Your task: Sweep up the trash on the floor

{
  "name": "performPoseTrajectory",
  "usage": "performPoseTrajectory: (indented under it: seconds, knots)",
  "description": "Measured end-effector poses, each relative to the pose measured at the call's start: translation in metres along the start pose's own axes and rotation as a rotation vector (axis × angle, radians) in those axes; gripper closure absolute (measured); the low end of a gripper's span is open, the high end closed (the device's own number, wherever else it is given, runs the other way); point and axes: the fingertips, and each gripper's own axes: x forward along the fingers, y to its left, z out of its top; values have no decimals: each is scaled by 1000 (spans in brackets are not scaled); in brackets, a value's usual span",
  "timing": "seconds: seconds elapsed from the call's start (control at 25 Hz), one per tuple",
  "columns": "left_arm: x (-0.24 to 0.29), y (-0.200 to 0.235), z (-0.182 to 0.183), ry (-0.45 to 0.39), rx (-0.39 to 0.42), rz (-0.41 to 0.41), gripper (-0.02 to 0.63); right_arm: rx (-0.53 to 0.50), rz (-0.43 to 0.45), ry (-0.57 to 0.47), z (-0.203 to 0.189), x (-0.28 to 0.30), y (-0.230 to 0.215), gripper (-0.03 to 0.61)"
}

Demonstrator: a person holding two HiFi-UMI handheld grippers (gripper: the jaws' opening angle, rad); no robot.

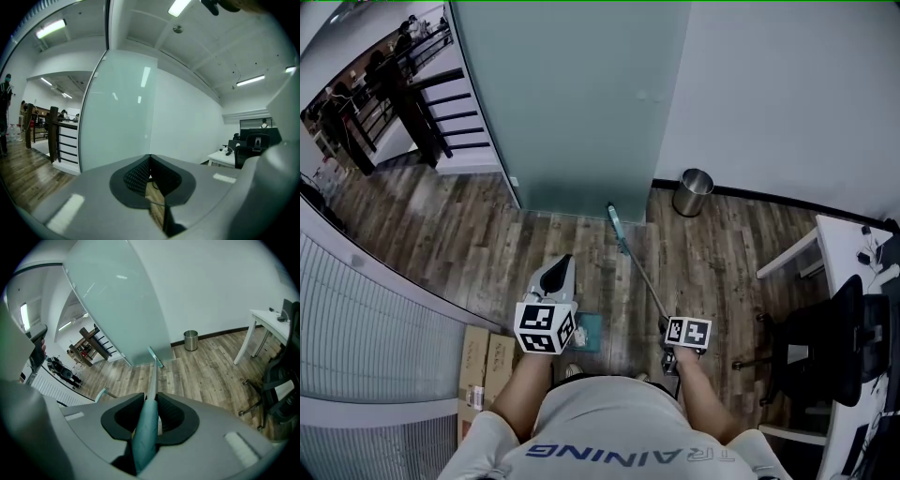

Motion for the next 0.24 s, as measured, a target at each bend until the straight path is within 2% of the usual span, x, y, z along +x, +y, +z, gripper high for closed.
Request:
performPoseTrajectory:
  seconds: [0.24]
  knots:
    - [3, -3, 3, 2, 4, -12, 615, -6, 21, -3, 1, 0, 6, 471]
